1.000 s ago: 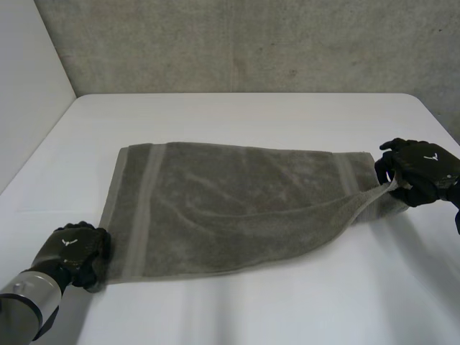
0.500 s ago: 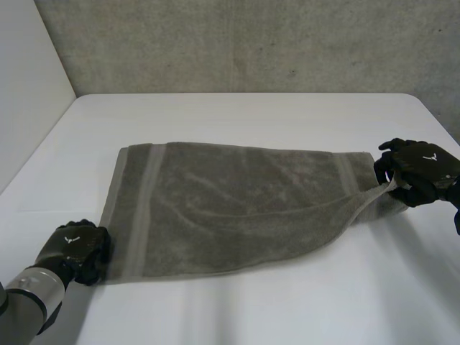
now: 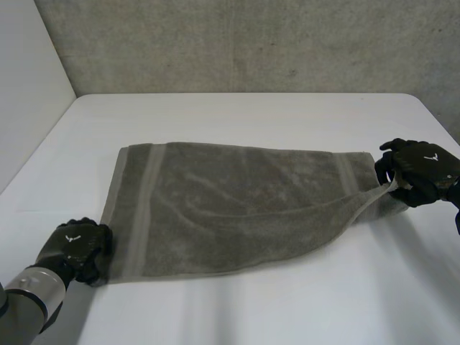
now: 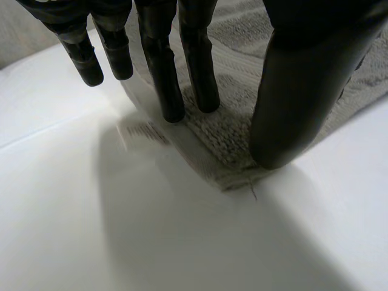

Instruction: Fold the towel.

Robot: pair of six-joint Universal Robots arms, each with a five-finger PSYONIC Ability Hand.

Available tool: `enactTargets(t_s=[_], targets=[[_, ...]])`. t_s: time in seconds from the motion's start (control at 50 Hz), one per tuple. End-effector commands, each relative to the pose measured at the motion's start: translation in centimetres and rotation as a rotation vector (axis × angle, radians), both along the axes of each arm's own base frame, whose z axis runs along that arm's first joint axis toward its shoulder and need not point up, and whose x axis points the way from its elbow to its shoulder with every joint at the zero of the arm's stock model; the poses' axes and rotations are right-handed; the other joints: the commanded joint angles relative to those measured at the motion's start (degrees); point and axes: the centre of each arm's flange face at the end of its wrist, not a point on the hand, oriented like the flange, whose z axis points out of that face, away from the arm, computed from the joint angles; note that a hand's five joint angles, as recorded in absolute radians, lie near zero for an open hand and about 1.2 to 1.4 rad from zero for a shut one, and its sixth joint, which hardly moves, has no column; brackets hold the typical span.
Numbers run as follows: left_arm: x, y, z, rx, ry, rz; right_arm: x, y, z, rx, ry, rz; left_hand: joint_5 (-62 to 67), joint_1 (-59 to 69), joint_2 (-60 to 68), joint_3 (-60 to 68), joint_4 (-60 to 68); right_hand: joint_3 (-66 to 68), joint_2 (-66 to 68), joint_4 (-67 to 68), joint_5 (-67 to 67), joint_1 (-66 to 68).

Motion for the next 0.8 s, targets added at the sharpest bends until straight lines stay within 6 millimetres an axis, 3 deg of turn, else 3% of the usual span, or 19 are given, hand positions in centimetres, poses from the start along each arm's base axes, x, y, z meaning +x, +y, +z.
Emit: enactTargets(t_s=[0.02, 0.54, 0.66, 0.7, 0.8], targets=[[0.2, 0.0, 0.7, -0.031, 0.003, 0.008, 0.1, 0.0, 0.0, -0.001, 0.0, 0.003, -0.68, -1.39, -1.44, -2.46, -2.88, -0.37, 5.51, -3.42, 4.23, 5.35], [0.3, -0.1, -0.8, 0.031, -0.006, 0.011, 0.1, 0.1, -0.1, 0.001, 0.001, 0.005, 1.17, 0.47, 0.41, -2.46, -2.88, -0.37, 5.51, -3.42, 4.23, 5.35], [0.3, -0.4, -0.9, 0.012, -0.006, 0.012, 0.2, 0.2, -0.1, 0.001, 0.001, 0.008, 12.61, 11.9, 11.85, -2.46, -2.88, -0.37, 5.51, -3.42, 4.23, 5.35], [0.4, -0.4, -0.9, 0.01, -0.008, 0.016, 0.2, 0.1, -0.1, 0.003, 0.0, 0.008, 23.49, 22.79, 22.73, -2.46, -2.88, -0.37, 5.51, -3.42, 4.23, 5.35], [0.4, -0.5, -0.9, 0.011, -0.007, 0.017, 0.2, 0.1, -0.1, 0.001, 0.001, 0.006, 34.45, 33.74, 33.68, -2.46, -2.88, -0.37, 5.51, -3.42, 4.23, 5.35]])
